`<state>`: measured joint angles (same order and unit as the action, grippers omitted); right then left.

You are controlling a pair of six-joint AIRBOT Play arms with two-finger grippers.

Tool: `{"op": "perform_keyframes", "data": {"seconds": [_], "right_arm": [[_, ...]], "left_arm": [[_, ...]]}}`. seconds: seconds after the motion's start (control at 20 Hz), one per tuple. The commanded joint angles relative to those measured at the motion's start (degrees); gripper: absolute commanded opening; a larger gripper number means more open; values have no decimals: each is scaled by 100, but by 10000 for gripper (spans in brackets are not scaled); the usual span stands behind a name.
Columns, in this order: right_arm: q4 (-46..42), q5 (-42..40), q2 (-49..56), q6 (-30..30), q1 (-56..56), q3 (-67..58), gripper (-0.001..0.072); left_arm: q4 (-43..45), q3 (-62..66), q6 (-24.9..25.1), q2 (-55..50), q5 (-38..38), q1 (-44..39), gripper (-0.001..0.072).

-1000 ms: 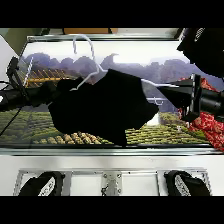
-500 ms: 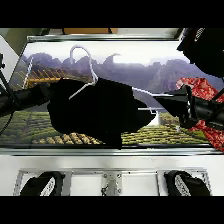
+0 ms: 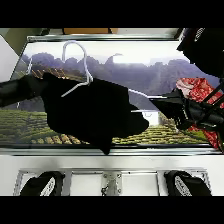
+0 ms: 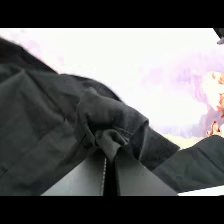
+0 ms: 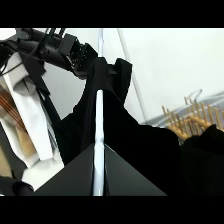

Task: Fold the clothes and pants, and hang the long-sleeved shirts on hangers.

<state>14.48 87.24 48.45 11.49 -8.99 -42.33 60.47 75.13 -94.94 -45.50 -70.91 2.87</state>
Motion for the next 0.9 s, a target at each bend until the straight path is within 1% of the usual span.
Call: {"op": "perform_keyframes", "data": {"seconds": [0.0,0.1,0.25,0.45,0.55,0.65,0.85], "right_arm": [[737,72,181,-68,85,107,9],[745,68,181,70,85,107,10],[748,70,162,74,85,107,9],[745,52,157,140,85,107,9],[748,-46,146,138,85,107,10],[745,-129,146,140,85,107,9],[621,-127,151,227,192,107,9]], "left_arm": [[780,756,131,-330,-918,2,18],[907,955,155,-553,-1211,2,18],[973,1051,256,-820,-1200,2,18],[1541,1051,260,-1016,-1145,9,18],[1875,1051,258,-997,-949,9,18],[1818,1051,258,-922,-780,9,19],[968,1051,260,-778,-540,7,19]]}}
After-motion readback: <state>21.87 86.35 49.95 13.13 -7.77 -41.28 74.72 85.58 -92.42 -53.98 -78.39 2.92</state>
